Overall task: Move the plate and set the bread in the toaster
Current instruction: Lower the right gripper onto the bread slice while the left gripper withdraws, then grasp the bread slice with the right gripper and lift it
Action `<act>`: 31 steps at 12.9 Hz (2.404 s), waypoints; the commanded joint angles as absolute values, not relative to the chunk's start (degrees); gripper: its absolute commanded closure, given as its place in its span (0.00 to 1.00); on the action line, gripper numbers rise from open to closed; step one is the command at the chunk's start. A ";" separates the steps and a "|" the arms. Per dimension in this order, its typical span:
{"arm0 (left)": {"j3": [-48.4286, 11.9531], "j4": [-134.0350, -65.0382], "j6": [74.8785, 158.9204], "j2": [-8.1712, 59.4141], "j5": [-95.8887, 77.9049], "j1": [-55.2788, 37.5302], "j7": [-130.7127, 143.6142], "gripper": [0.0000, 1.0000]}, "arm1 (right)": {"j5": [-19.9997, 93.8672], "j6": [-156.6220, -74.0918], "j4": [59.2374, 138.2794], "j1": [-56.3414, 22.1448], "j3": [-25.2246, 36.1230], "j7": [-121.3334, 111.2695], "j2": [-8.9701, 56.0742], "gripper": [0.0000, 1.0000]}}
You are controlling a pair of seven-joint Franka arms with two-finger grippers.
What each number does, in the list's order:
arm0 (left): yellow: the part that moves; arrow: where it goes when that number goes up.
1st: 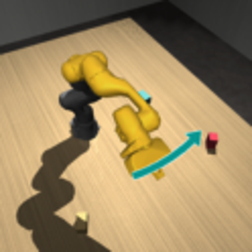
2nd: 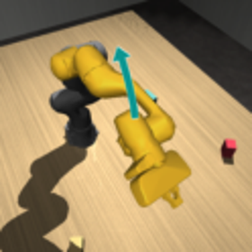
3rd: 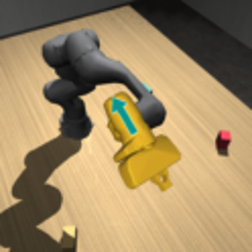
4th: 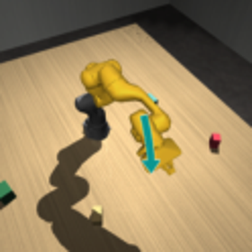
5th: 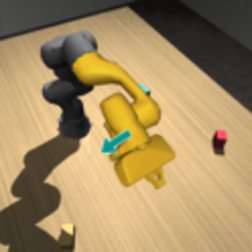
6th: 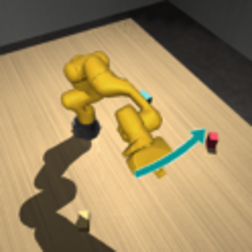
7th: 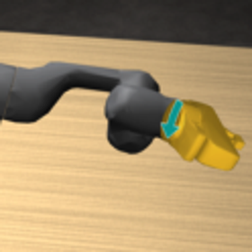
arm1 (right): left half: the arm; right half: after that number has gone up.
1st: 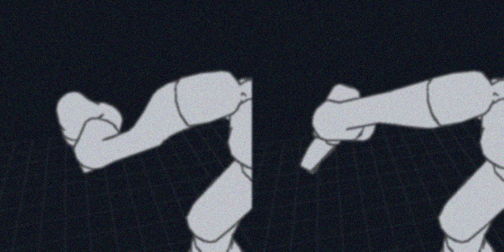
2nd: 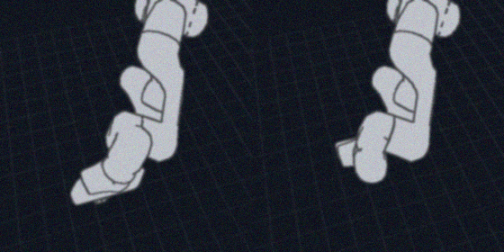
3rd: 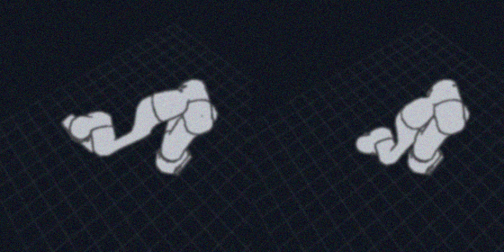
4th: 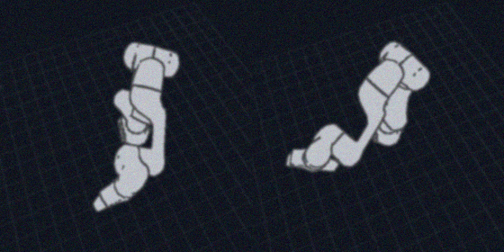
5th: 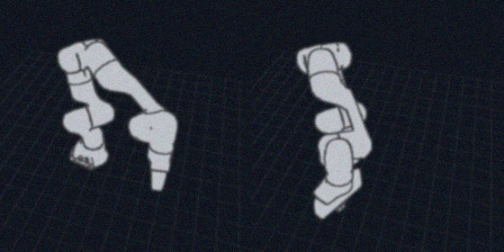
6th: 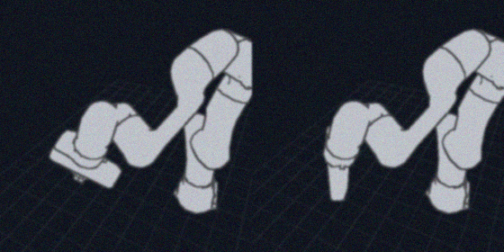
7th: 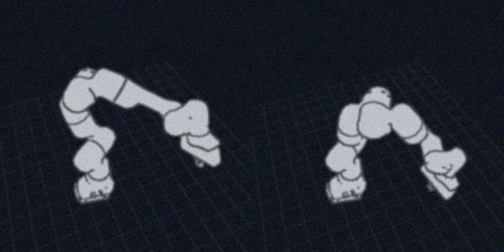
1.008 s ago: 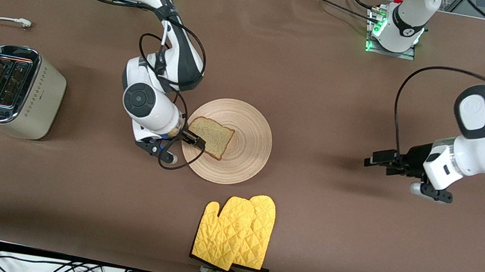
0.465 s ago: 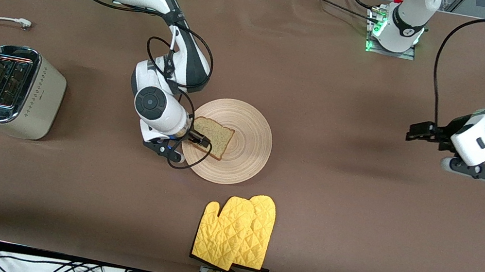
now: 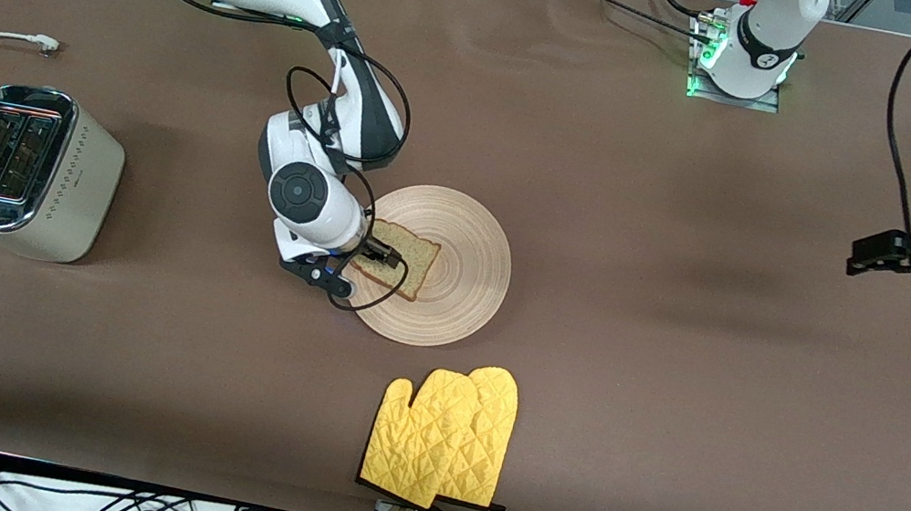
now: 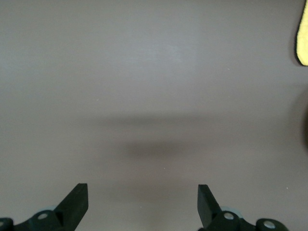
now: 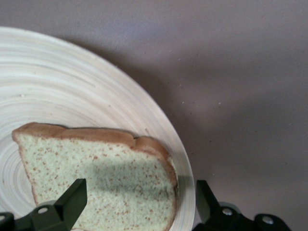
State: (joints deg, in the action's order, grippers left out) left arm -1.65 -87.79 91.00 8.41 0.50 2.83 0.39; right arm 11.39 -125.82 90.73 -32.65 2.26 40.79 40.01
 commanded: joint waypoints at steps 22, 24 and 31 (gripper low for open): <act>0.17 -81.56 83.32 6.59 -2.72 -1.49 5.19 0.00 | 10.55 -124.72 91.93 -33.93 2.55 40.26 38.76 1.00; 0.00 -82.61 84.63 6.15 -2.73 -1.41 5.79 0.00 | 10.55 -123.24 91.76 -33.84 2.90 39.99 37.19 1.00; -3.78 -84.01 84.81 4.31 -2.46 2.46 5.10 0.00 | 4.32 -101.91 86.15 -33.49 8.86 32.54 27.01 1.00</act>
